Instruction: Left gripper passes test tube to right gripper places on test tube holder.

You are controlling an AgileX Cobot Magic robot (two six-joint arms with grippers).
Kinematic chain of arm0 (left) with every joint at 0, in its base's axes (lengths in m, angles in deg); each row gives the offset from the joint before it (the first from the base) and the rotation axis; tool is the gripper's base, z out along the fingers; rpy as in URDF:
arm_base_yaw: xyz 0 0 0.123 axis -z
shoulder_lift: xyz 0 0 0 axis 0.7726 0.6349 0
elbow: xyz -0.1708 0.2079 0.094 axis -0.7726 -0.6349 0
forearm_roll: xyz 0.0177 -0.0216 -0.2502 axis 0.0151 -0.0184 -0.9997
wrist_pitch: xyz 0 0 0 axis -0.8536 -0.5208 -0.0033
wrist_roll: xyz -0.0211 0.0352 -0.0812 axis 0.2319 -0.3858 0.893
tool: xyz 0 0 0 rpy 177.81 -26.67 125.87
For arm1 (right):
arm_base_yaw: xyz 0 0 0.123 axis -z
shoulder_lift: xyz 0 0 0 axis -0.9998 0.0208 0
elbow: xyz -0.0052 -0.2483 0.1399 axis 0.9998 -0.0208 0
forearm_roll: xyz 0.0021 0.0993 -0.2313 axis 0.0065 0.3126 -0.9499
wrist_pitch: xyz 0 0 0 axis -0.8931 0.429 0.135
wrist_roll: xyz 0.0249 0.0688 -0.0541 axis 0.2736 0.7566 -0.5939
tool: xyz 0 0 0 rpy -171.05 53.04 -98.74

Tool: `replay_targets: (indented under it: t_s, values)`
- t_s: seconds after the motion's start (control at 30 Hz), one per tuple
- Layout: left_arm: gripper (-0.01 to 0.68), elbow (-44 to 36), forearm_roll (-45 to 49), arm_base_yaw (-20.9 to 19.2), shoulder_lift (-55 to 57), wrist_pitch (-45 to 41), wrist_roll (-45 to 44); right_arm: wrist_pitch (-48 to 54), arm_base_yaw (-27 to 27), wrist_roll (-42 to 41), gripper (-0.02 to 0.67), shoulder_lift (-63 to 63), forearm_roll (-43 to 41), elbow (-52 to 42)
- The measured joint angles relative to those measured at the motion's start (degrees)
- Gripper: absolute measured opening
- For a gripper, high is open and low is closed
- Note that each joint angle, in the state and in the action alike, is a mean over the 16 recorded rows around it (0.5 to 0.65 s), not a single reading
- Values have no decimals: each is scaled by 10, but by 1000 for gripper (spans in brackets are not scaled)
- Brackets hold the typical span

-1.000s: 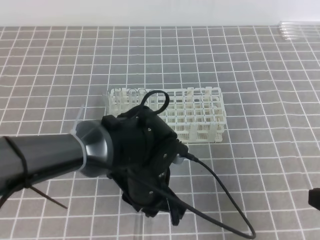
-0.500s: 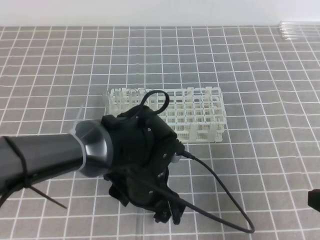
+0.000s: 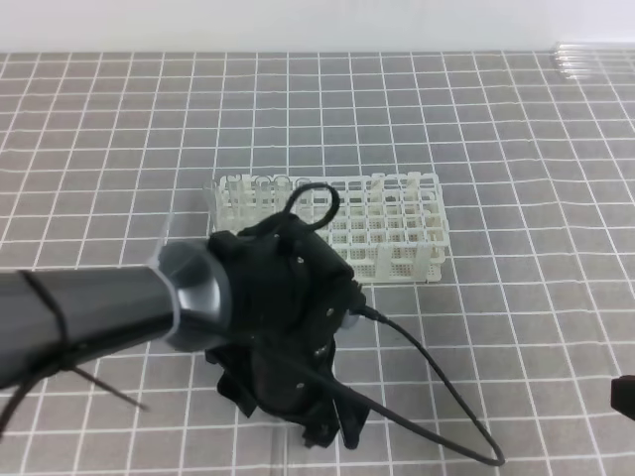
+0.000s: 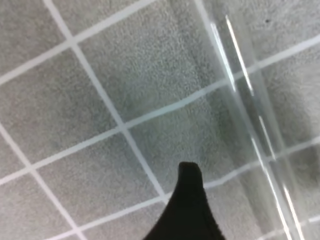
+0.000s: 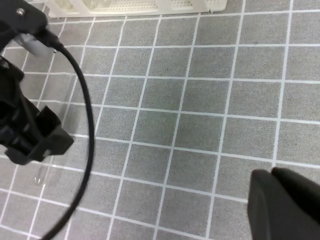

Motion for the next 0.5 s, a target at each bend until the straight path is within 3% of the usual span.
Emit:
replay_targets:
  t_s: [0.2, 0.5]
  values:
    - [468, 1, -4, 0, 12, 4, -1, 0, 0, -1, -13, 0, 0, 0]
    - [299, 1, -6, 0, 19, 16, -4, 0, 0, -13, -13, 0, 10, 0]
